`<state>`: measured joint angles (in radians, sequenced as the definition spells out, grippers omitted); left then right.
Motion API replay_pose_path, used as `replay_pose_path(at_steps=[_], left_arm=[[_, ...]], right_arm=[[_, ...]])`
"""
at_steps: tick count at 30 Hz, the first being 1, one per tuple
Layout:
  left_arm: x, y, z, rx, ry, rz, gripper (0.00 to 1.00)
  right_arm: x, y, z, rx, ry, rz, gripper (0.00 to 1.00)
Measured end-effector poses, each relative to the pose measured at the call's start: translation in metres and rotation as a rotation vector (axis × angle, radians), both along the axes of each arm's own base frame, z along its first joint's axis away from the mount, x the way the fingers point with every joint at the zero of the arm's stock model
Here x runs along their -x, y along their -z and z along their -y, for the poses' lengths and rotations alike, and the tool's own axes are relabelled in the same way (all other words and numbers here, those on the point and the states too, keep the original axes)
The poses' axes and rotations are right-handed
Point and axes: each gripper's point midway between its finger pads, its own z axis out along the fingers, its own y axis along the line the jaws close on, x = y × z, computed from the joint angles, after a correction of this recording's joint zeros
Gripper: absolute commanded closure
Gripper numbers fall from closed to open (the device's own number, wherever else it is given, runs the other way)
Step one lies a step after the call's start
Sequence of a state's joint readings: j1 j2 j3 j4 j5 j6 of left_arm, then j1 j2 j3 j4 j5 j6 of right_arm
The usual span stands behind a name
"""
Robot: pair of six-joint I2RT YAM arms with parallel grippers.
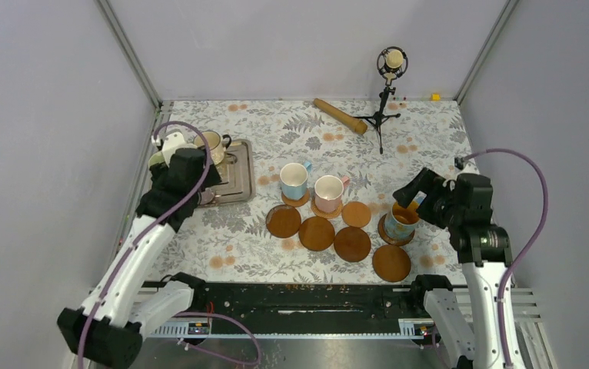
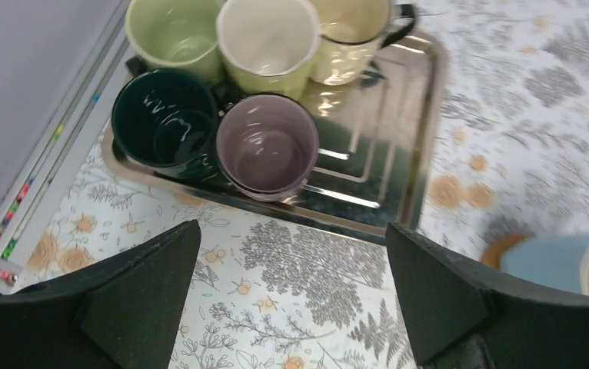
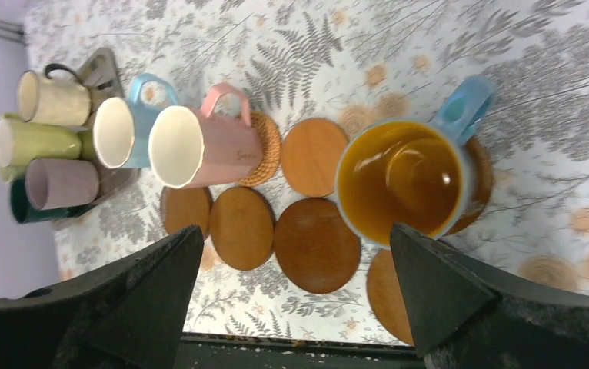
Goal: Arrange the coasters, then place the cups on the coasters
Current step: Pick up the cup from the tray.
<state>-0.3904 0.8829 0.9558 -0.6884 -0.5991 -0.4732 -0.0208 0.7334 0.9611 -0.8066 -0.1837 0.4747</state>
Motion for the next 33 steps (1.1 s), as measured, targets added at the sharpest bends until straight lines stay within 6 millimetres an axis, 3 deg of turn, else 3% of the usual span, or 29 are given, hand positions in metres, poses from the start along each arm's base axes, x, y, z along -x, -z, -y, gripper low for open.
replay_pose_path(at_steps=[3, 6, 10, 13, 15, 21, 25, 33], left_arm=[[-0.017, 0.023, -0.023, 0.049, -0.117, -0.074, 0.20], [-0.030, 0.038, -0.049, 0.114, -0.217, -0.110, 0.27], [-0.051, 0.045, -0.089, 0.166, -0.347, -0.135, 0.39], [-0.072, 0.047, -0.111, 0.181, -0.397, -0.138, 0.55], [-0.077, 0.050, -0.118, 0.179, -0.411, -0.145, 0.52], [-0.064, 0.051, -0.149, 0.183, -0.512, -0.139, 0.49], [-0.043, 0.069, -0.173, 0.205, -0.611, -0.163, 0.49], [-0.041, 0.111, -0.164, 0.256, -0.597, -0.280, 0.47]], right_arm=[[0.008, 0.011, -0.012, -0.065, -0.027, 0.029, 0.01], [0.003, 0.018, -0.019, -0.104, -0.051, -0.003, 0.02], [-0.006, 0.023, -0.028, -0.143, -0.090, -0.037, 0.08], [-0.007, 0.020, -0.035, -0.175, -0.122, -0.028, 0.08], [-0.007, 0.014, -0.039, -0.192, -0.143, -0.007, 0.08], [-0.006, 0.006, -0.048, -0.224, -0.190, 0.023, 0.10], [-0.005, 0.005, -0.050, -0.235, -0.205, 0.023, 0.11], [-0.003, 0.005, -0.053, -0.247, -0.222, 0.018, 0.10]])
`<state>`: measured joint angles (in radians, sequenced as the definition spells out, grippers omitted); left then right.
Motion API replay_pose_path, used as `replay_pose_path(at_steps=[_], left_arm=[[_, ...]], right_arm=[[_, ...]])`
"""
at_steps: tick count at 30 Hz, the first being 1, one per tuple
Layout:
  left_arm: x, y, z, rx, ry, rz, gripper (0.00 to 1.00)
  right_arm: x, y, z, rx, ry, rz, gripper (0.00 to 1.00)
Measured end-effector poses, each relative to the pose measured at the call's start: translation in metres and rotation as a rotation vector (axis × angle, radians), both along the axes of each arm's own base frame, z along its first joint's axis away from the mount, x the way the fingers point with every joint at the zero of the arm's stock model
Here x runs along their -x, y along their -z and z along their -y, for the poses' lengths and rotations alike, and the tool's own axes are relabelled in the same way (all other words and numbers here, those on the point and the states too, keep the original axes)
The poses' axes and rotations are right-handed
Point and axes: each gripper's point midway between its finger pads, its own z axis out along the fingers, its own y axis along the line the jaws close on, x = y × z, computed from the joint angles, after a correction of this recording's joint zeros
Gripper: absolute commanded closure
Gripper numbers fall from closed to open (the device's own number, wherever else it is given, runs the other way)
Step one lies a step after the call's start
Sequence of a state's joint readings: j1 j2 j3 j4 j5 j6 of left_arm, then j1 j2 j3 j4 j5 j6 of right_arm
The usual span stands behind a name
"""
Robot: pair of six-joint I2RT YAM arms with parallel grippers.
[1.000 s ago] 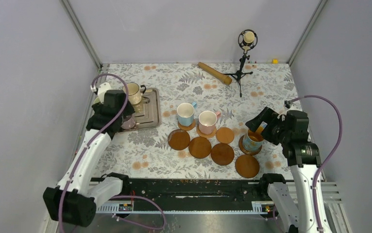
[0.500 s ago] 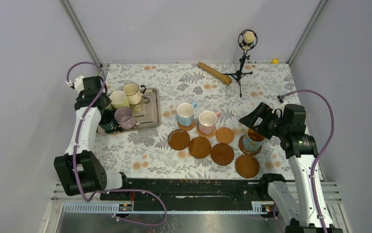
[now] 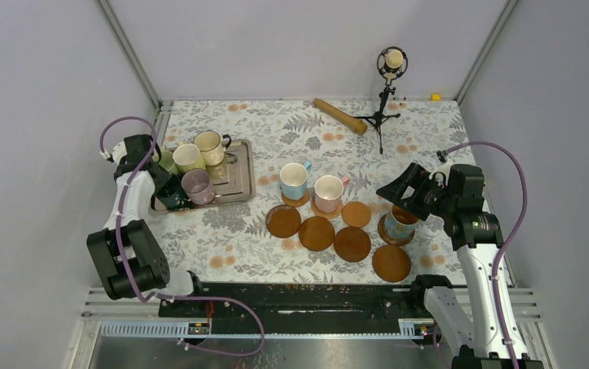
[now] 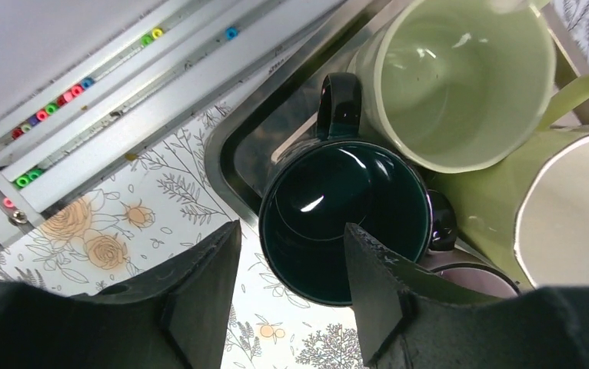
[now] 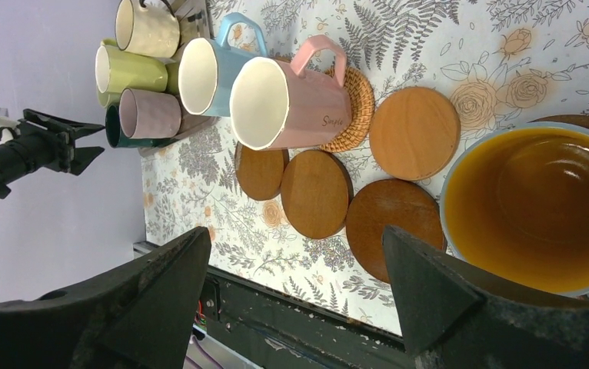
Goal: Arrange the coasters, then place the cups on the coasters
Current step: Pick up the cup from the tray.
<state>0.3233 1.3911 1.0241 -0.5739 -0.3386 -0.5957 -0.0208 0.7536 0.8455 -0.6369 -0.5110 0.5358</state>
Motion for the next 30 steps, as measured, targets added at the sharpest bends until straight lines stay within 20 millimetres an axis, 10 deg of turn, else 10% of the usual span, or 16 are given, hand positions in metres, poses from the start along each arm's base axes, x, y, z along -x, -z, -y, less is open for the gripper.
replay_pose_path(at_steps=[21, 30], left_arm=[[0.002, 0.039, 0.006, 0.076, 0.019, -0.106, 1.00], [0.007, 0.031, 0.008, 0.072, 0.031, -0.117, 1.00]], right_arm=[[-0.001, 0.003, -0.001, -0.005, -0.006, -0.018, 0.10], [-0.001, 0.001, -0.001, -0.005, -0.006, -0.010, 0.09]])
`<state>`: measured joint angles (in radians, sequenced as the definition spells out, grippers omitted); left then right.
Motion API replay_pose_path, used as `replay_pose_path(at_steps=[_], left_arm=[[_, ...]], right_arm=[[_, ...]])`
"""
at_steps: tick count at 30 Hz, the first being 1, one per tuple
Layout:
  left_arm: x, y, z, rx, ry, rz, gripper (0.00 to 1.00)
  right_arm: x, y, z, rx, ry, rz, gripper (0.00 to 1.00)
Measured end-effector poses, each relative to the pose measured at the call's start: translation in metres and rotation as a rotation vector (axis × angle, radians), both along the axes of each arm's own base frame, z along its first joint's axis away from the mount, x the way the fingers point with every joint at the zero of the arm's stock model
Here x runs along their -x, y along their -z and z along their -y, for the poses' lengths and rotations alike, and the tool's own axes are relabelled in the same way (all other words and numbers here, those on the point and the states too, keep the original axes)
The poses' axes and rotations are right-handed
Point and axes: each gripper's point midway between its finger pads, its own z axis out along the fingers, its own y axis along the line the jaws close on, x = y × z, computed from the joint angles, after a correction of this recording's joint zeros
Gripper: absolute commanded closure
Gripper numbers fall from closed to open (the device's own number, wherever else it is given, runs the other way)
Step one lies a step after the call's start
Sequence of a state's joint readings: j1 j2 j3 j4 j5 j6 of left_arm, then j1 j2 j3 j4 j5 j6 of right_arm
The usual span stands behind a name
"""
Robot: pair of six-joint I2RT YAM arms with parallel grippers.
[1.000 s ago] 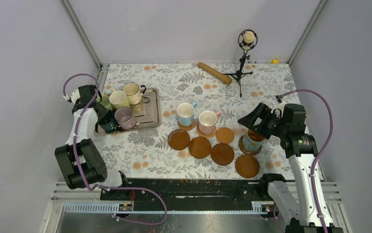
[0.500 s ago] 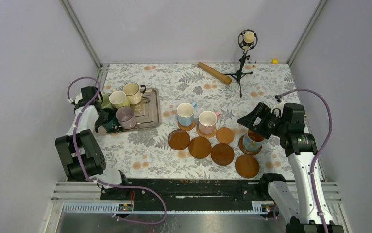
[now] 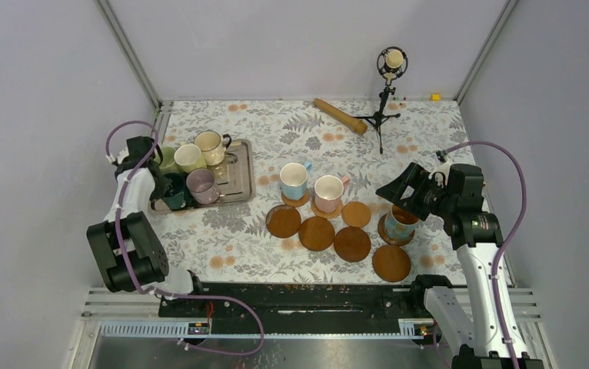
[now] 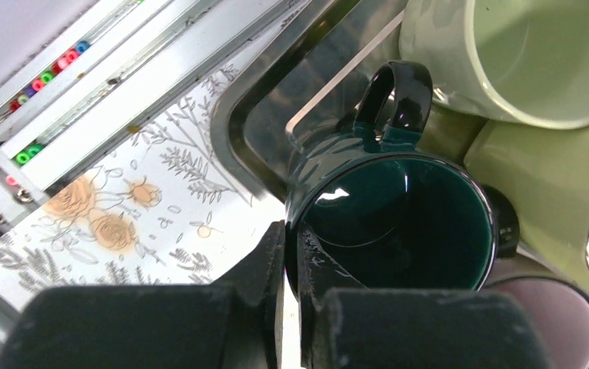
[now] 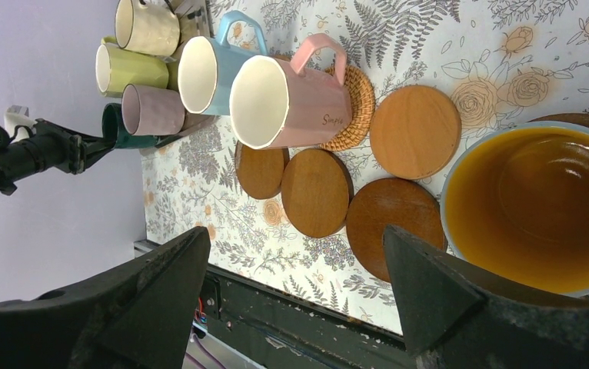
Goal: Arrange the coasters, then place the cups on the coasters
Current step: Pick up the cup from the tray.
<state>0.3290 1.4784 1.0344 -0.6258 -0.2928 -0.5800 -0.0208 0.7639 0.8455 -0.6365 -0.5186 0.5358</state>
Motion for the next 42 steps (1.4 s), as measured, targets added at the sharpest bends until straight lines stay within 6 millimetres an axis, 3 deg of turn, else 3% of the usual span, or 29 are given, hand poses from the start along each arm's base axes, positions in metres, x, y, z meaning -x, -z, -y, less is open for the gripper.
replay_pose_path(at_steps=[8, 17, 25, 33, 42], left_arm=[[0.016, -0.043, 0.000, -0.061, -0.006, 0.078, 1.00], [0.028, -0.074, 0.004, -0.085, -0.019, 0.163, 1.00], [0.029, -0.106, 0.021, -0.036, 0.006, 0.284, 1.00], [0.036, -0.133, 0.055, 0.058, 0.009, 0.423, 1.00], [0.022, -0.151, 0.137, 0.078, 0.354, 0.432, 1.00]], right_arm=[[0.001, -0.002, 0.000, 0.000, 0.000, 0.008, 0.09], [0.001, -0.002, 0.000, 0.000, -0.001, 0.007, 0.08], [0.000, 0.000, 0.000, -0.001, -0.001, 0.002, 0.07], [0.000, 0.000, 0.000, -0.001, -0.001, 0.002, 0.08], [0.000, 0.001, -0.003, -0.011, -0.014, -0.010, 0.07]])
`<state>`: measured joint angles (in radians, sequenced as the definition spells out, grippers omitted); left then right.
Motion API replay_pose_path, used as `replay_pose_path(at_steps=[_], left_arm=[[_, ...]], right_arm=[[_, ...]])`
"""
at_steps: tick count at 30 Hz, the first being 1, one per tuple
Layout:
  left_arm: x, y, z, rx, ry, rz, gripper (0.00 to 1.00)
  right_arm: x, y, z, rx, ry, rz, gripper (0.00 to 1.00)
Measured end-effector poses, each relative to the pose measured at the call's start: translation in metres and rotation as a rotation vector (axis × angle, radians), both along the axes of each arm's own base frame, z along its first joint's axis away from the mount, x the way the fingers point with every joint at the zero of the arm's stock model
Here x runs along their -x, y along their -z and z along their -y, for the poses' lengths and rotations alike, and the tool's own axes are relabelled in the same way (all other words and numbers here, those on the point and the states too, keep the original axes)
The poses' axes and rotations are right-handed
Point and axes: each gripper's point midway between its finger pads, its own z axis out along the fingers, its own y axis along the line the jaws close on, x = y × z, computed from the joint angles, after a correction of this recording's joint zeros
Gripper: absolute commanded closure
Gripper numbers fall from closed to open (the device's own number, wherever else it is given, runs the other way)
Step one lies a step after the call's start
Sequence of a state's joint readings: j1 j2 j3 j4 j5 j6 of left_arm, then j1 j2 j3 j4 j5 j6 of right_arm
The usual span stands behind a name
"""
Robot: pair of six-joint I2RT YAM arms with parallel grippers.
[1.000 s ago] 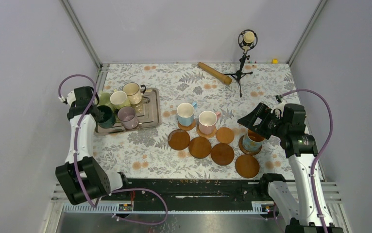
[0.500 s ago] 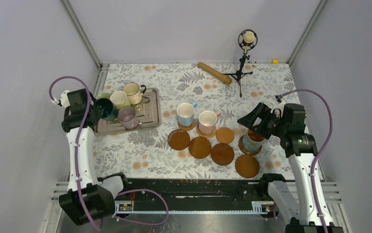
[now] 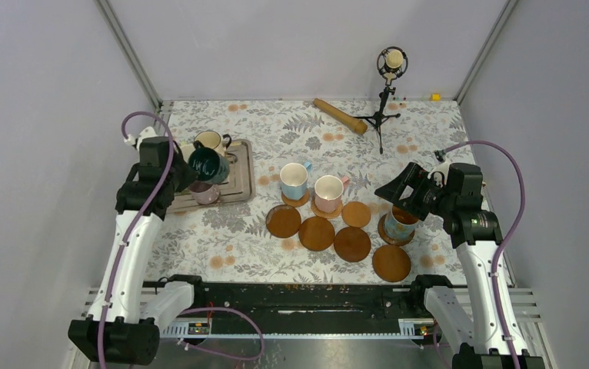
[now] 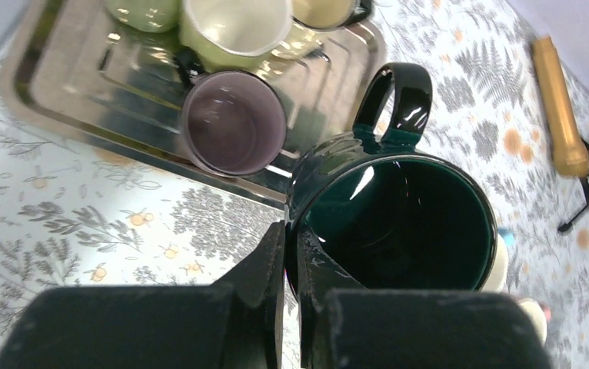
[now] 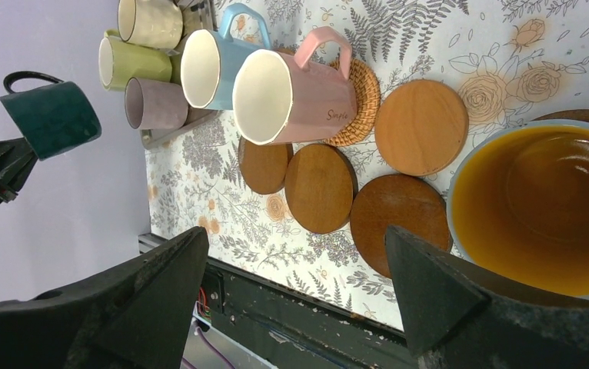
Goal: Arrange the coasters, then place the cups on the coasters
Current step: Pick up the cup from the tray, then place the cup on the coaster.
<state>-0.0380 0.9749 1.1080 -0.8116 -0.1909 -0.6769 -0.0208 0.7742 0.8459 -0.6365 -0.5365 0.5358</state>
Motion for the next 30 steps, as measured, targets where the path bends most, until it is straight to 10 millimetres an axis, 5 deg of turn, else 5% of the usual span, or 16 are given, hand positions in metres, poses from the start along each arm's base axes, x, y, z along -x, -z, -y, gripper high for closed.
replay_pose_path(at_steps=[7, 14, 23, 30], left_arm=[[-0.009, 0.002, 0.056, 0.030, 0.326, 0.029, 1.00], [0.001, 0.027, 0.102, -0.038, 0.616, -0.061, 1.00], [0.026, 0.044, 0.106, -0.109, 0.734, -0.092, 1.00], [0.038, 0.087, 0.094, 0.029, 0.439, -0.205, 1.00]], right_arm=[[0.001, -0.001, -0.001, -0.004, -0.005, 0.000, 0.07], [0.001, 0.000, -0.001, -0.004, -0.006, 0.000, 0.07], [0.001, 0.000, -0.001, -0.004, -0.006, 0.000, 0.07], [0.000, 0.001, -0.001, -0.004, -0.005, -0.006, 0.07]])
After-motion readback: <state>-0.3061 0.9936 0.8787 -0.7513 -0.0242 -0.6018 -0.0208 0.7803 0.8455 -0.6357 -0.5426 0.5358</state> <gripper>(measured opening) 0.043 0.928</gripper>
